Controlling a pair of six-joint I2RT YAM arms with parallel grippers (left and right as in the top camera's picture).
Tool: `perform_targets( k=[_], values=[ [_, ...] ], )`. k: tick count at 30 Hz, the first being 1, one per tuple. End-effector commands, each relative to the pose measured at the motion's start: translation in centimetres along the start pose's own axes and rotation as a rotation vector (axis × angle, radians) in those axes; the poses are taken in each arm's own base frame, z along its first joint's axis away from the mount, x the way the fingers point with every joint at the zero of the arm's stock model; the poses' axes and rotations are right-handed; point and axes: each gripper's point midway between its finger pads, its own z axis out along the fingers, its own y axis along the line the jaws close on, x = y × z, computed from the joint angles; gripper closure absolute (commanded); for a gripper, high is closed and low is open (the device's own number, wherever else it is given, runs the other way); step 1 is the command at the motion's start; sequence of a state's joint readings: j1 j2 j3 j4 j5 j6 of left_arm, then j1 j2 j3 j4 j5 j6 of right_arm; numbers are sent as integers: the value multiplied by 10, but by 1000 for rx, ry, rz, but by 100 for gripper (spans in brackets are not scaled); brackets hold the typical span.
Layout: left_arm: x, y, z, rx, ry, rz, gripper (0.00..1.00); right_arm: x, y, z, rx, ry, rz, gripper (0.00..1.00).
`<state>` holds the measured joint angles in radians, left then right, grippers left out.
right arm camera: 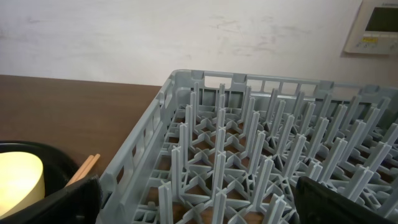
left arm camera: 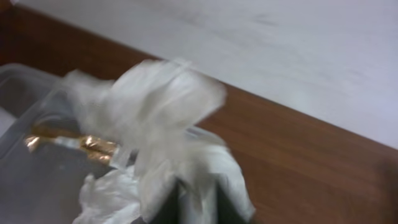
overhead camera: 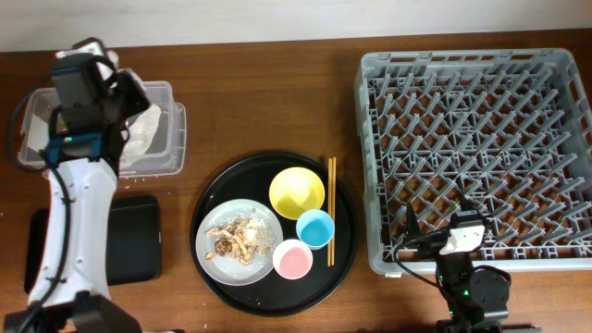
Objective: Sort waste into correct bins and load items into the dishwasher rack
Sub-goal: 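Place the tissue into the clear bin and withdraw the left gripper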
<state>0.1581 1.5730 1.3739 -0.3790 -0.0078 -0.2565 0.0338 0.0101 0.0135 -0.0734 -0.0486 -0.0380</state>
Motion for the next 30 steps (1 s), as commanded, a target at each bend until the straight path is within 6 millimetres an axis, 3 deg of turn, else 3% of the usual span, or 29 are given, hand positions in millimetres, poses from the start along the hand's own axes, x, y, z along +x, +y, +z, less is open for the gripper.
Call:
perform_targets(
  k=[1,2,6,10,12,15,18,21,26,30],
  values=[
    [13,33,24,-77,48,-54,13,3,0,0,0,2,-3,1],
    [16,34,26,-78,57,-65,2,3,0,0,0,2,-3,2],
    [13,28,20,-51,54,-127,1,3,0,0,0,2,-3,1],
    [26,-25,-24,240,174,-141,1,3,0,0,0,2,-3,1],
    [40,-27,-41,249,240,-154,1,3,0,0,0,2,-3,1],
    [78,-18,-55,197,400,-187,1,3,1,0,0,2,-3,1],
    [95,-5,-64,154,482,-221,1,3,0,0,0,2,-3,1],
    [102,19,-70,83,519,-301,1,3,0,0,0,2,-3,1],
    [93,68,-73,-8,482,-424,1,3,0,0,0,2,-3,1],
    [89,94,-76,-59,456,-488,1,3,0,0,0,2,-3,1]
  ],
)
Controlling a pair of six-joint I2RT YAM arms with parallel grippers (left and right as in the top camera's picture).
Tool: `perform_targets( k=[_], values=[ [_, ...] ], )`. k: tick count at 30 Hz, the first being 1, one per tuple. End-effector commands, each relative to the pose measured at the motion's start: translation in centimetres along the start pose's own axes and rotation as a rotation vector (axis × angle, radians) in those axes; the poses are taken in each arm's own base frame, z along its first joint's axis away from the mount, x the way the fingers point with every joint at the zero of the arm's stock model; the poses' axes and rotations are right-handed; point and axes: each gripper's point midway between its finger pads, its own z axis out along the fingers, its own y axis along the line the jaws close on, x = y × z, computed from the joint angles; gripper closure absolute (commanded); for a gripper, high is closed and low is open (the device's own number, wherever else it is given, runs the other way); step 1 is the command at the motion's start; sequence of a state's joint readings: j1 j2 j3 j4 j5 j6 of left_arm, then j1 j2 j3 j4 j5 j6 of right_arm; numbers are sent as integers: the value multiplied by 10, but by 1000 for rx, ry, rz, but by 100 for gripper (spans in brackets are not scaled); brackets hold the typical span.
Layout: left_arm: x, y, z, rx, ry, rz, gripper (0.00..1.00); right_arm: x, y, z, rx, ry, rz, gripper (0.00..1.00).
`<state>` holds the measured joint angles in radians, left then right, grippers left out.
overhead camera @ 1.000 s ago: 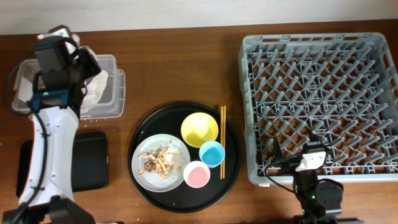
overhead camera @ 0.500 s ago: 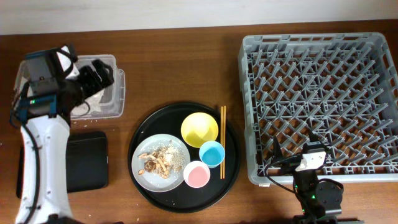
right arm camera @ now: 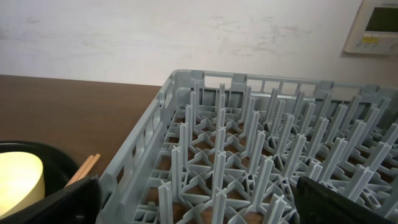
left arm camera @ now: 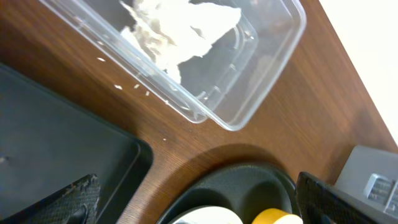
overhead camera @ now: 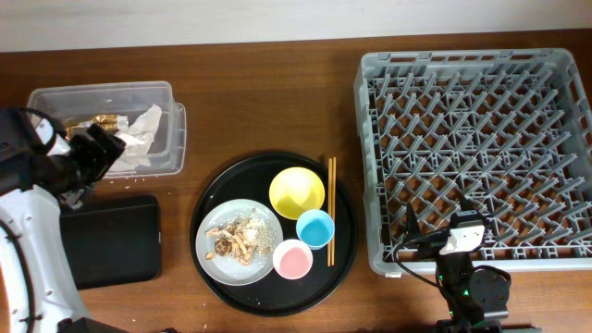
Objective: Sort waste into correct bins and load items into the dishwasher rack
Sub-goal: 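Place the tissue into the clear bin and withdraw the left gripper, then reach the right gripper to the pink cup and grasp it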
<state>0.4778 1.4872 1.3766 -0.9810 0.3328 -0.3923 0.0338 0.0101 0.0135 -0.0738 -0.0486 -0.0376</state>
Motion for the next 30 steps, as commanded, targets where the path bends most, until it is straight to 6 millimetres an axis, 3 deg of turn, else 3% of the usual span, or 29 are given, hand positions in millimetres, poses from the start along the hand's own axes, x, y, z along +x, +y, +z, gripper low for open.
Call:
perform_targets(
  k=[1,4,8,9,22,25,27,29,30],
  values=[
    [-6,8,-7,-7,-24,-42,1,3,0,0,0,2,-4,1],
    [-8,14,-7,-40,-38,-42,1,3,0,0,0,2,-4,1],
    [-36,87,-30,-482,-219,-46,1,3,0,0,0,2,-4,1],
    [-39,93,-34,-527,-237,-46,1,3,0,0,0,2,-4,1],
    [-39,94,-35,-529,-238,-46,1,2,2,0,-9,1,-3,1],
    [-39,94,-35,-529,-238,-46,1,-5,49,-7,-291,-1,220,1],
    [-39,94,-35,-529,-238,-46,1,-8,101,-33,-625,105,467,1],
    [-39,94,-35,-529,-238,-46,1,-15,126,-56,-817,217,665,1],
    [-39,94,-35,-529,-238,-46,1,-18,128,-58,-833,242,732,2]
  ],
)
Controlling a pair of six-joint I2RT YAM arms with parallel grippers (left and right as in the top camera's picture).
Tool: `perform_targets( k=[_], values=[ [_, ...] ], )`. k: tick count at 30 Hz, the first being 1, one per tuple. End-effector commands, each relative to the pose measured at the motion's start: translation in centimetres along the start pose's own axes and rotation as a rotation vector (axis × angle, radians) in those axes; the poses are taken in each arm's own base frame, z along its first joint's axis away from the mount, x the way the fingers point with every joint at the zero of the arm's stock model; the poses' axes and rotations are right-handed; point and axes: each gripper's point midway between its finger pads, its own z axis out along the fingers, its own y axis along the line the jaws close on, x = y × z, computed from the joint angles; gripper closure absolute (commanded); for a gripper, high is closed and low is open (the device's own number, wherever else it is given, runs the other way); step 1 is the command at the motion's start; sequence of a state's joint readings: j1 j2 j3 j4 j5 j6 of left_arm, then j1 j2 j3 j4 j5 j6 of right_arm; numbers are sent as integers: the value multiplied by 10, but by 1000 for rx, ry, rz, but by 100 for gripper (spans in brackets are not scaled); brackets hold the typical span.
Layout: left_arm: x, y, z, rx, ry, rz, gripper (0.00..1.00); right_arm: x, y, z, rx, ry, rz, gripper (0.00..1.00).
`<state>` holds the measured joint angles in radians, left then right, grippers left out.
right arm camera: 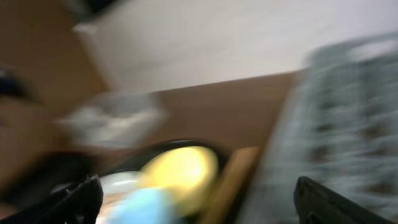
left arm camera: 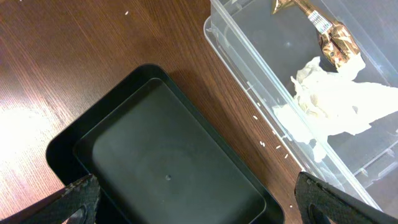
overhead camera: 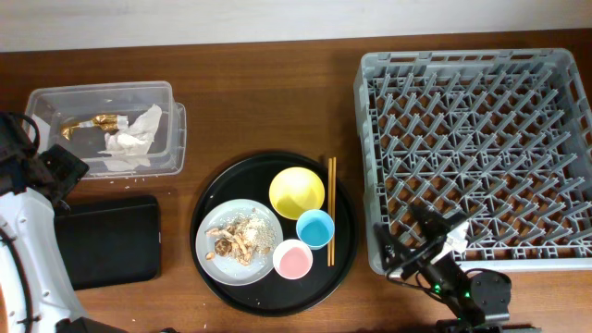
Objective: Sort waste into correct bins and load items into the dishwasher rack
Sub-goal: 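Reach the right gripper to the pink cup and grasp it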
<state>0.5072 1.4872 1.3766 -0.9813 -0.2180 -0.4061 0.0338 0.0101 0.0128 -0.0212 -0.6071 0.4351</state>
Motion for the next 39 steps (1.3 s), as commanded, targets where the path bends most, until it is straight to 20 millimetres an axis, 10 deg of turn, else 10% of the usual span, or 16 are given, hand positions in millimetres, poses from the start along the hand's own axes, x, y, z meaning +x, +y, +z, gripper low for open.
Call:
perform_targets(
  k=[1,10,15,20,27,33,39],
  values=[
    [-3,3,-4,-10,-16,-9,1,14,47,-7,-255,140,352,2],
    [-3,3,-4,-10,-16,-9,1,-107,87,-24,-327,-178,445,2],
    [-3,3,-4,-10,-16,-9,1,-136,92,10,-130,185,212,2],
    [-3,3,-4,-10,-16,-9,1,-107,87,48,140,587,53,1],
    [-3,3,-4,-10,-16,-9,1,25,143,104,289,932,-202,1],
    [-3,3,-4,-10,-16,-9,1,104,184,110,220,1174,-303,1],
    [-3,3,-4,-10,-16,-9,1,132,208,96,98,1307,-209,1]
  ],
)
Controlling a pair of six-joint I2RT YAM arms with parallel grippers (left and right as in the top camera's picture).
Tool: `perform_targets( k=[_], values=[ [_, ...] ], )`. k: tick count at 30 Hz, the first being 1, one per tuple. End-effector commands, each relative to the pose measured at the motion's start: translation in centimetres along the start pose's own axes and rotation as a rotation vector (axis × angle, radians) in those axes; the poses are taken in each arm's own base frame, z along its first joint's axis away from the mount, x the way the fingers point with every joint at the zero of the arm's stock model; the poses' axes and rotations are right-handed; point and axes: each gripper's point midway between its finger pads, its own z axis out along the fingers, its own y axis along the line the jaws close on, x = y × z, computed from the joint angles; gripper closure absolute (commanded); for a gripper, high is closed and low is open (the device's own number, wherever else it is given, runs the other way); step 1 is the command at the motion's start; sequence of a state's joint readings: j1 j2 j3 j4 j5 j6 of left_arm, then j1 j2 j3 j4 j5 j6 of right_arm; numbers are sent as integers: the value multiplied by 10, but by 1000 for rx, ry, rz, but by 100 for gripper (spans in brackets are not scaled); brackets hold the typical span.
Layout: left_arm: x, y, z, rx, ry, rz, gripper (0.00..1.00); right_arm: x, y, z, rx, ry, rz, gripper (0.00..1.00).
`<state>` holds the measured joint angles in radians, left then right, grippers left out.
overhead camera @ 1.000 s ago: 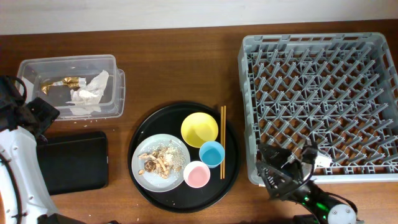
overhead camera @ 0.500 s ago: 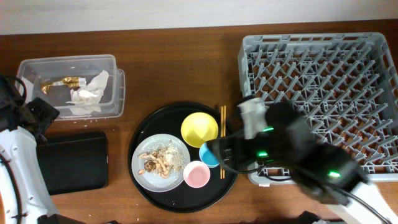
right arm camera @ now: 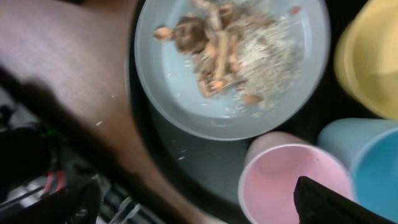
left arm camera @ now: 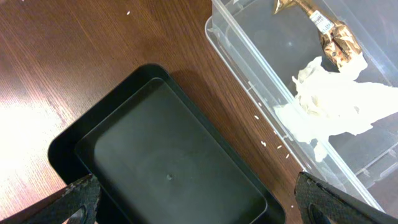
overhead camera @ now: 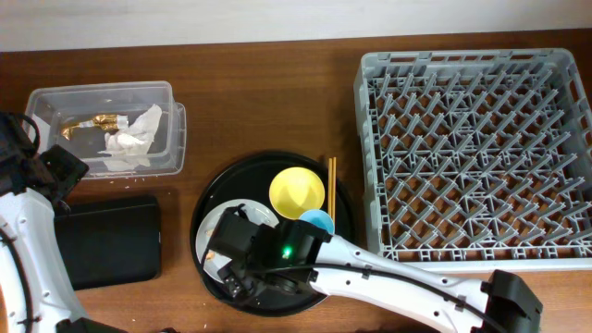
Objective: Sort waste into correct bins and load items into the dishwasher rack
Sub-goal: 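Reach the right gripper to the pink cup and grasp it, then carry the pink cup to the dish rack and set it down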
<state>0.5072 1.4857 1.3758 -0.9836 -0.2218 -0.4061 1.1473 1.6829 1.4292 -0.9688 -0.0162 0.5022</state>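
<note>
On the round black tray [overhead camera: 208, 199], a pale plate of food scraps [right arm camera: 230, 68] lies with a pink cup [right arm camera: 292, 180], a blue cup [right arm camera: 367, 162] and a yellow bowl [overhead camera: 296, 191]. Chopsticks [overhead camera: 331, 185] lie at the tray's right rim. My right gripper [right arm camera: 199, 208] hovers open over the tray's front left, above the plate's edge and the pink cup, and holds nothing. In the overhead view that arm hides the pink cup and most of the plate. My left gripper [left arm camera: 199, 208] hangs open and empty over the black bin [left arm camera: 168, 168].
The grey dishwasher rack [overhead camera: 472, 157] fills the right side and has no items in it. At the back left, a clear bin [overhead camera: 102, 129] holds white tissue [left arm camera: 336, 106] and a gold wrapper [left arm camera: 323, 31]. The black bin [overhead camera: 111, 240] sits in front of it.
My right arm was at the rack's front left corner and now reaches left across the tray, gripper open over the plate and pink cup. The left arm has not moved.
First my left gripper was over the clear bin with white tissue at its fingers. A second later it was to the left, with the tissue lying in the bin, then open over the black bin. The right arm rested by the rack, then swung left, and now hovers over the tray.
</note>
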Motion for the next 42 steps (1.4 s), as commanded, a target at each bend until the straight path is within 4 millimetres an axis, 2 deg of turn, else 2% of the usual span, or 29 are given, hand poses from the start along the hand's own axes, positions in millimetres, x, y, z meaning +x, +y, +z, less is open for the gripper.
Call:
perform_targets(
  k=[1,4,5,6,9,11,12,14,20,23,26,30,32,33,35,37,40,42],
  values=[
    [-3,2,-3,-6,-15,-10,1,11,10,2,-49,60,8,1],
    [-3,2,-3,-6,-15,-10,1,23,4,10,-33,96,13,1],
    [-3,2,-3,-6,-15,-10,1,23,4,12,-32,96,21,8],
    [-3,2,-3,-6,-16,-10,0,19,-1,15,0,80,82,22],
    [-3,2,-3,-6,-15,-9,1,20,-19,26,106,81,127,29],
    [-3,2,-3,-6,-16,-10,1,23,-23,39,136,105,138,35],
    [-3,2,-3,-6,-15,-10,1,26,-25,47,150,126,143,43],
    [-3,2,-3,-6,-15,-10,1,29,-32,59,193,143,143,44],
    [-3,2,-3,-6,-15,-10,1,29,-41,62,245,136,149,44],
    [-3,2,-3,-6,-15,-10,1,31,-43,68,259,147,169,51],
    [-3,2,-3,-6,-16,-10,1,31,-43,68,259,148,169,68],
    [-3,2,-3,-6,-16,-10,1,32,-42,68,254,151,169,78],
    [-3,2,-3,-6,-15,-10,1,32,-40,68,241,157,172,92],
    [-3,2,-3,-6,-15,-10,1,33,-38,67,231,159,174,96],
    [-3,2,-3,-6,-15,-9,1,32,-36,63,225,157,174,96],
    [-3,2,-3,-6,-16,-10,1,27,-34,49,225,156,174,96],
    [-3,2,-3,-6,-15,-10,1,15,-29,16,231,145,172,96],
    [-3,2,-3,-6,-15,-10,1,-4,-33,-29,283,88,162,96]
  ],
)
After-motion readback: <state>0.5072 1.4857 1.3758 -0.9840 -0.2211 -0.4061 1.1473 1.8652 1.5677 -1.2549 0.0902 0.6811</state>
